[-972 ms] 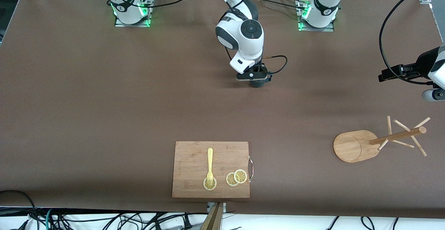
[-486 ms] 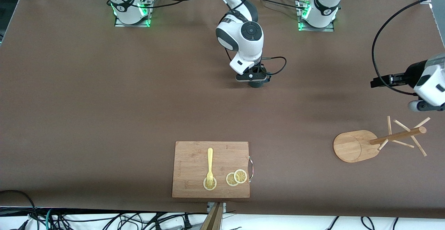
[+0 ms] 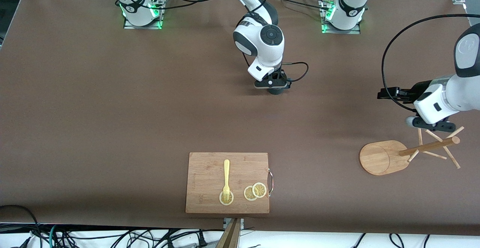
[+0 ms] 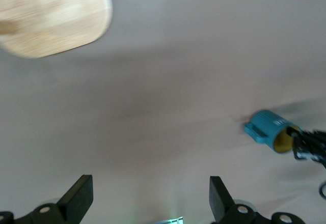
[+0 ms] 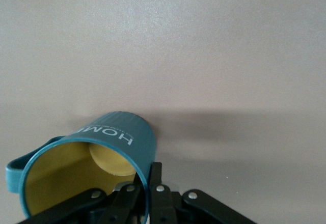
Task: Pass cup and hang on rack
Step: 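Hold the mug while the left gripper moves above its handle, then close the left gripper on the mug handle while the right gripper opens, then carry the mug with the left gripper toward the wooden rack, then lower the mug handle onto a rack peg with the left gripper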
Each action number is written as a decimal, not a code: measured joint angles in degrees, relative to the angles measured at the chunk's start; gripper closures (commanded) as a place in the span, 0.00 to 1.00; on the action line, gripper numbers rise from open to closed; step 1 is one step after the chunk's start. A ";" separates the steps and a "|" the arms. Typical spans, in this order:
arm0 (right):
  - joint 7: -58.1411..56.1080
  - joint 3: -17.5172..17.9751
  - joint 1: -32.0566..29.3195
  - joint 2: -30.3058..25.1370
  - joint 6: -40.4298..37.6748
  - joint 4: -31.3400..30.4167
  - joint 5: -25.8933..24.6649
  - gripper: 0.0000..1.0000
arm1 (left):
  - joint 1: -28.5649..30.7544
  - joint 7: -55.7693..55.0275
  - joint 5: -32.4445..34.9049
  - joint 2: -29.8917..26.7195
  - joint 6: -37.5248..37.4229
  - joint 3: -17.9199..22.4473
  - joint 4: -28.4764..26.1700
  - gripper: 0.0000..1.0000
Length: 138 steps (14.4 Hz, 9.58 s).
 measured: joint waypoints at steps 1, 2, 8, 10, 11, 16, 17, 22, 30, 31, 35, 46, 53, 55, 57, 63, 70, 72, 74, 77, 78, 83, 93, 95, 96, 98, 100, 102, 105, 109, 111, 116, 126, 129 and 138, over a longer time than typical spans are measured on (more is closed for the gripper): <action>0.01 0.00 0.00 0.00 0.00 0.00 0.00 0.84 | 0.02 2.52 -0.60 0.01 0.65 -0.36 -0.75 0.00; 0.02 0.00 0.00 0.00 0.00 0.00 0.00 0.60 | 0.05 4.74 -1.28 0.01 1.19 -0.74 -1.52 0.00; 0.05 -0.30 0.02 0.13 0.06 0.29 0.00 0.26 | 0.12 23.86 -3.00 0.05 3.05 -1.71 -4.97 0.00; 0.05 -0.52 0.02 0.08 0.05 0.85 0.00 0.01 | 0.18 32.78 -3.70 0.01 3.23 -1.74 -6.35 0.00; 0.05 -0.63 0.02 -0.08 0.02 1.23 0.00 0.01 | 0.23 36.83 -5.38 -0.02 3.89 -1.75 -7.57 0.00; 0.05 -1.54 -0.81 -3.36 -4.52 3.14 0.01 0.00 | 0.53 52.95 -11.67 -1.41 10.96 -2.31 -16.37 0.00; 0.05 -1.64 -1.66 -4.66 -6.44 3.69 0.02 0.00 | 0.53 55.62 -12.07 -2.11 12.90 -2.91 -18.37 0.00; -0.70 -1.99 -9.84 -12.39 -14.55 4.55 0.07 0.00 | 0.45 67.89 -16.97 -7.06 26.46 -6.45 -31.74 0.00; -22.83 -8.96 -18.36 -29.62 -23.97 -7.74 0.21 0.00 | -0.39 95.63 -32.27 -8.16 42.70 -9.88 -47.50 0.00; -25.67 -10.84 -18.40 -32.68 -25.71 -10.02 0.22 0.00 | -0.59 99.34 -35.44 -7.87 42.91 -9.91 -48.37 0.00; -33.62 -17.67 -18.49 -41.97 -32.23 -15.02 0.24 0.00 | -1.27 109.46 -42.48 -7.22 48.42 -13.13 -51.40 0.00; -47.53 -21.84 -22.25 -52.84 -34.98 -23.22 -3.88 0.00 | -2.05 122.21 -56.43 -6.59 60.09 -20.00 -58.81 0.00; -50.44 4.62 -50.93 -52.66 -34.92 -23.35 -3.89 0.00 | -5.19 122.59 -61.09 -5.09 64.44 -20.13 -59.44 0.00; -50.44 5.85 -52.31 -52.60 -34.92 -23.35 -3.89 0.00 | -5.58 122.63 -63.27 -4.77 64.85 -20.13 -59.44 0.00; -50.56 5.90 -52.62 -51.99 -34.77 -22.80 -3.89 0.00 | -6.27 122.64 -64.75 -4.44 66.20 -20.16 -59.45 0.00; -50.63 5.90 -52.96 -49.91 -36.13 -20.53 -3.89 0.00 | -6.95 122.64 -65.86 -3.66 67.65 -20.97 -59.46 0.16; -50.63 5.50 -53.38 -49.76 -36.47 -20.38 -3.96 0.00 | -6.96 125.16 -69.00 -3.55 68.06 -21.38 -59.47 0.67; -50.63 5.44 -53.42 -49.71 -36.47 -20.35 -4.22 0.00 | -6.96 125.34 -69.74 -3.31 68.06 -21.38 -59.48 0.84; -50.63 5.10 -53.48 -49.71 -36.47 -20.15 -4.49 0.00 | -6.96 125.37 -69.76 -3.12 68.06 -21.39 -59.47 1.00; -50.63 4.75 -53.56 -49.71 -36.45 -19.89 -4.51 0.00 | -6.76 125.42 -69.77 -3.12 68.06 -21.40 -59.46 1.00; -50.62 4.75 -53.56 -49.71 -36.45 -19.83 -4.51 0.00 | -6.51 125.42 -69.78 -3.12 68.01 -21.39 -59.42 1.00; -50.62 4.65 -53.65 -49.67 -36.37 -17.98 -4.51 0.00 | -3.56 122.88 -69.89 -3.54 63.78 -20.46 -58.52 1.00; -50.54 3.17 -53.85 -49.65 -35.54 -16.19 -4.35 0.00 | 2.10 96.21 -62.06 -9.33 51.36 -16.00 -55.50 1.00; -50.54 3.23 -53.84 -49.65 -35.52 -16.04 -4.35 0.00 | 2.59 90.38 -54.78 -9.59 48.00 -12.57 -52.63 1.00; -50.54 3.23 -53.84 -49.64 -35.52 -16.04 -4.35 0.00 | 2.70 88.19 -52.43 -9.62 46.07 -10.91 -50.98 1.00; -50.54 3.23 -53.84 -49.59 -35.51 -16.04 -4.34 0.00 | 2.80 81.45 -47.50 -9.65 40.46 -7.57 -47.35 1.00; -50.54 3.23 -53.84 -49.58 -35.49 -16.04 -4.34 0.00 | 2.92 70.72 -40.65 -9.69 33.93 -5.26 -42.54 1.00; -50.54 3.23 -53.84 -49.56 -35.48 -16.04 -4.34 0.00 | 2.96 57.95 -35.91 -9.78 28.13 -4.45 -37.29 1.00; -50.54 3.23 -53.84 -49.47 -35.48 -16.04 -4.34 0.00 | 2.92 42.92 -33.58 -9.82 22.54 -2.96 -32.32 1.00; -50.54 3.23 -53.84 -49.39 -35.47 -16.04 -4.34 0.00 | 3.05 32.04 -33.49 -9.55 16.67 2.99 -30.09 1.00; -50.54 3.23 -53.84 -49.37 -35.46 -16.04 -4.34 0.00 | 3.22 26.79 -33.98 -9.41 13.67 5.65 -28.18 1.00; -50.54 3.23 -53.84 -49.33 -35.45 -16.04 -4.34 0.00 | 3.33 13.32 -41.11 -9.03 6.95 11.87 -24.16 1.00; -50.54 3.23 -53.84 -49.31 -35.44 -16.03 -4.34 0.00 | 7.87 12.52 -60.05 -3.32 -4.18 20.53 -23.99 1.00; -50.54 3.23 -53.84 -49.29 -35.44 -16.03 -4.34 0.00 | 10.58 16.84 -62.44 -1.05 -6.63 20.58 -23.99 1.00; -50.54 3.23 -53.84 -49.25 -35.43 -16.03 -4.34 0.00 | 15.89 23.61 -68.46 6.08 -10.62 20.62 -23.50 1.00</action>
